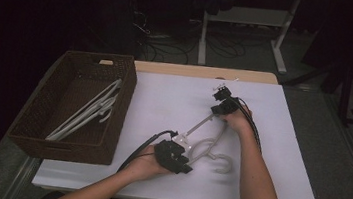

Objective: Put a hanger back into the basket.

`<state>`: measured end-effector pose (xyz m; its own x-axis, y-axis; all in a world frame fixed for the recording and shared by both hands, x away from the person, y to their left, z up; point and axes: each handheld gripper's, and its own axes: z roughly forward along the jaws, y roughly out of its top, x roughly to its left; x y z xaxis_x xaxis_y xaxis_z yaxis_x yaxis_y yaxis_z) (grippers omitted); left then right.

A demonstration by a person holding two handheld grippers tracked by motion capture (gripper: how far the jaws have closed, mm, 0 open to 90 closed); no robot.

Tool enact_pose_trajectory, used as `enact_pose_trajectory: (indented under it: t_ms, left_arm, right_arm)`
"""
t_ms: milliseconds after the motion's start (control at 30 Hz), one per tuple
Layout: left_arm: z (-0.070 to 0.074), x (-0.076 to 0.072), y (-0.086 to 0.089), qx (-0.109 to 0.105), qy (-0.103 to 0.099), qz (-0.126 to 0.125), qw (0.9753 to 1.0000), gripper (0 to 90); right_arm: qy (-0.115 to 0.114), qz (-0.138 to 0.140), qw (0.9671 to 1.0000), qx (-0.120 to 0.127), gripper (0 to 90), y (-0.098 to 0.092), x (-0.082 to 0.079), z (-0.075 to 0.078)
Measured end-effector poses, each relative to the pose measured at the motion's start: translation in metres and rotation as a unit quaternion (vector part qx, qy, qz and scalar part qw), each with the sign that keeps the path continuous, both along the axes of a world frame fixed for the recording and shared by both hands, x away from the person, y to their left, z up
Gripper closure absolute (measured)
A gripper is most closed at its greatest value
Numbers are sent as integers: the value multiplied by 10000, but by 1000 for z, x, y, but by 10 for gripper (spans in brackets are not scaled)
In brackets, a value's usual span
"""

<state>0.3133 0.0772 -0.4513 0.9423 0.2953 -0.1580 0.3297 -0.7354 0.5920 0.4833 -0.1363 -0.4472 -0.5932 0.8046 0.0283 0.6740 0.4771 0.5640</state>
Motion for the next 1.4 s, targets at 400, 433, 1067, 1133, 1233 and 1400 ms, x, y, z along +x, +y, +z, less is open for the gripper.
enact_pose_trajectory:
  t_ms: [400,433,1067,1133,1233,1400]
  left_arm:
    - [2,-2,-2,98,171,309,9993,779]
    - [2,-2,-2,105,182,336,9992,781]
    - [5,8,11,21,271,518,9983,821]
    - [8,10,14,-26,280,504,9983,822]
    - [13,13,19,-112,279,557,9980,822]
    - [24,19,32,-277,275,713,9967,822]
  right_arm:
    - [4,85,10000,1,898,2,-1,1]
    - [3,94,10000,-9,898,2,-2,1]
    - [-38,145,9992,375,778,-19,-19,26]
    - [-134,151,9986,493,697,-26,-27,34]
    - [-391,142,9971,632,579,-38,-42,46]
    - [-679,50,9949,750,404,-60,-73,57]
